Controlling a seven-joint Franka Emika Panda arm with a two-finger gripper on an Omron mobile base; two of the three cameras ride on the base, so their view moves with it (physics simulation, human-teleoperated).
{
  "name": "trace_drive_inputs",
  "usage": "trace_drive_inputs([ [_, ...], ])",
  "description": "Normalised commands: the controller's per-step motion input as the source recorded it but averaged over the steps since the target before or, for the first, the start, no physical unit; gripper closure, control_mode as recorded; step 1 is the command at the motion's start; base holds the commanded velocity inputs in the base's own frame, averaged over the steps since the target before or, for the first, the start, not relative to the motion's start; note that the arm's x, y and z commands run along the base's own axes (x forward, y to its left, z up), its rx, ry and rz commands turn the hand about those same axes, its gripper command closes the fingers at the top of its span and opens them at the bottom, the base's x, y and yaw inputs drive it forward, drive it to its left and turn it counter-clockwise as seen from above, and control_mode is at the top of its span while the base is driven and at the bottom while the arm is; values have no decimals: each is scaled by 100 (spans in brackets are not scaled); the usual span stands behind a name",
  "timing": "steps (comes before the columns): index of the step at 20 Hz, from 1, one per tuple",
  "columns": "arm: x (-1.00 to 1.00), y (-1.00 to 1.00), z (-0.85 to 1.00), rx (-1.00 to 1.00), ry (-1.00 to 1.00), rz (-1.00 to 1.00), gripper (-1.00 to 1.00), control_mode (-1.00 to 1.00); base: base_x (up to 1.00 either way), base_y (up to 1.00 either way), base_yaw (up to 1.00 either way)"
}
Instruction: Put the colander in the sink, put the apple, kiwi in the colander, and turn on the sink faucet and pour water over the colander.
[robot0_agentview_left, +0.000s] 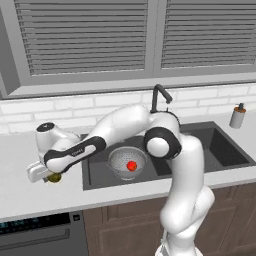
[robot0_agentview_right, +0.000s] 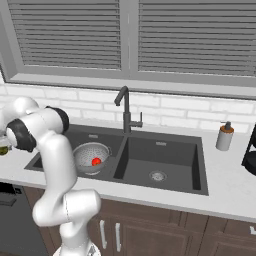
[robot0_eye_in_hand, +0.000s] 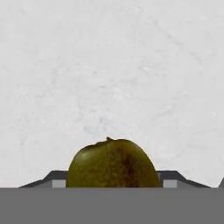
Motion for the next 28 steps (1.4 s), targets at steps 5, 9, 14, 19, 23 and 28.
trace_drive_inputs([
  [5, 66, -85, 69, 0, 4, -2, 100, -100, 0, 0, 0],
  [9, 61, -92, 48, -1, 6, -4, 100, -100, 0, 0, 0],
  [14, 27, -98, 10, -8, 4, -4, 100, -100, 0, 0, 0],
  [19, 0, -79, -16, -19, 1, -6, 100, -100, 0, 0, 0],
  [23, 19, -54, -36, -8, 1, -1, 100, -100, 0, 0, 0],
  [28, 59, -44, -69, 3, 0, 0, 100, -100, 0, 0, 0],
])
